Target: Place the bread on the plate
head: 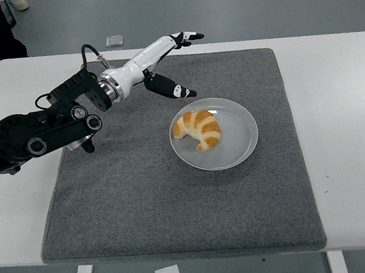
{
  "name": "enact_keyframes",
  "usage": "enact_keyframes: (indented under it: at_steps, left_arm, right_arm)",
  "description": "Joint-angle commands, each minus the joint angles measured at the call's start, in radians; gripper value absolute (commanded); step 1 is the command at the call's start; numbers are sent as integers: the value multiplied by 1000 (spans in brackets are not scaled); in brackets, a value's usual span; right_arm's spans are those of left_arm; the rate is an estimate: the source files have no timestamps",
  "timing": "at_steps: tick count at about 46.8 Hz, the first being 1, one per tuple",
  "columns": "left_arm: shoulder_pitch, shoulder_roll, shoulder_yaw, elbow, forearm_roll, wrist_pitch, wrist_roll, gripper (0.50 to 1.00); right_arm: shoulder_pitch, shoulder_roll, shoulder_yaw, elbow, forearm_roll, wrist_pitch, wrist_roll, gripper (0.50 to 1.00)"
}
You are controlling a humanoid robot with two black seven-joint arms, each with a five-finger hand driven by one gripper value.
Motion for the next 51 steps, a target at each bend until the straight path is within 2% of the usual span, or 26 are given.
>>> enact_keyframes:
  at_steps: [1, 6, 13, 21, 28, 51]
  left_arm:
    - [-7, 28, -48, 6, -64, -71, 0, 990]
    - [-15, 63, -103, 12, -158, -158, 1, 990]
    - [-18, 94, -169, 47, -248, -229, 1, 990]
    - [-16, 100, -257, 154, -326, -310, 4, 990]
    - [-16, 100, -283, 248, -483, -401, 12, 990]
    - [19, 108, -278, 385, -805, -516, 21, 990]
  right_arm:
    - [0, 0, 0, 0, 0, 0, 1, 952]
    - [0, 0, 0, 0, -2, 0, -1, 952]
    - [0, 0, 0, 0, 0, 0, -1, 952]
    - [0, 0, 0, 0, 0, 0, -1, 952]
    - [0, 0, 0, 0, 0, 0, -1, 952]
    - [0, 0, 0, 0, 0, 0, -1, 952]
